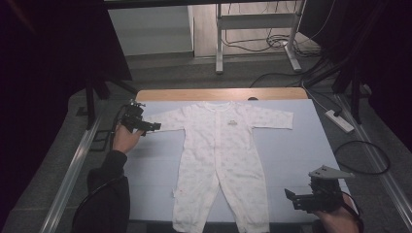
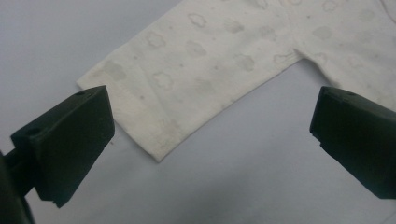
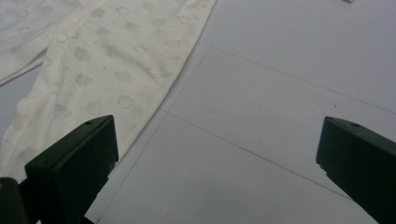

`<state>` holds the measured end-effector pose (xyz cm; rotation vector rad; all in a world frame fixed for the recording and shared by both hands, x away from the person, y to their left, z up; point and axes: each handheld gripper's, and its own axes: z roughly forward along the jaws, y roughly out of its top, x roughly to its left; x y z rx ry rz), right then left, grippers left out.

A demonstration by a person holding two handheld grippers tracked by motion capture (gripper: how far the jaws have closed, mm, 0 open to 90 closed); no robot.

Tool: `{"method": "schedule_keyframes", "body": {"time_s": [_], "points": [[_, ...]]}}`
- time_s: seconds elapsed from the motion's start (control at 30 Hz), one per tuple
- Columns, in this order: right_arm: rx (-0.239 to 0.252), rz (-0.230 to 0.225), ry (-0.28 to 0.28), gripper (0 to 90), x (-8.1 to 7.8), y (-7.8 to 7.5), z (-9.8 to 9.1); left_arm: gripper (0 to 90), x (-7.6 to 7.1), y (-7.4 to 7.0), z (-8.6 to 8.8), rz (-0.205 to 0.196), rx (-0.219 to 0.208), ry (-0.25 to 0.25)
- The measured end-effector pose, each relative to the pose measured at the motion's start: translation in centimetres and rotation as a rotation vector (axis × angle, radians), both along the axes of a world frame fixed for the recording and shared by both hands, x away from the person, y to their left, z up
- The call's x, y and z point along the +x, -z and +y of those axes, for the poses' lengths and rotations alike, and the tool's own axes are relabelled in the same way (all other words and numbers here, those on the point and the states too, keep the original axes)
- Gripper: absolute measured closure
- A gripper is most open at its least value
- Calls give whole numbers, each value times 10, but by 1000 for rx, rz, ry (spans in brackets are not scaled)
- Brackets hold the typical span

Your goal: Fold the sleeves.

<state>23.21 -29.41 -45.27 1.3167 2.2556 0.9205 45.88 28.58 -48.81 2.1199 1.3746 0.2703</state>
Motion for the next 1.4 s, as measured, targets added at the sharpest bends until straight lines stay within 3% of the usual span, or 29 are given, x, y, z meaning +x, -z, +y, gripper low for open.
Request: {"method": "schedule_keyframes", "body": {"time_s": [0.3,0.53,1.4], "points": [[1,2,-2,0,0,0,0,0,15,4,5,10,16,-33],[1,3,-3,0,0,0,0,0,25,8,9,26,58,-52],[1,10,-5,0,1,0,0,0,51,24,25,81,83,-165]]}}
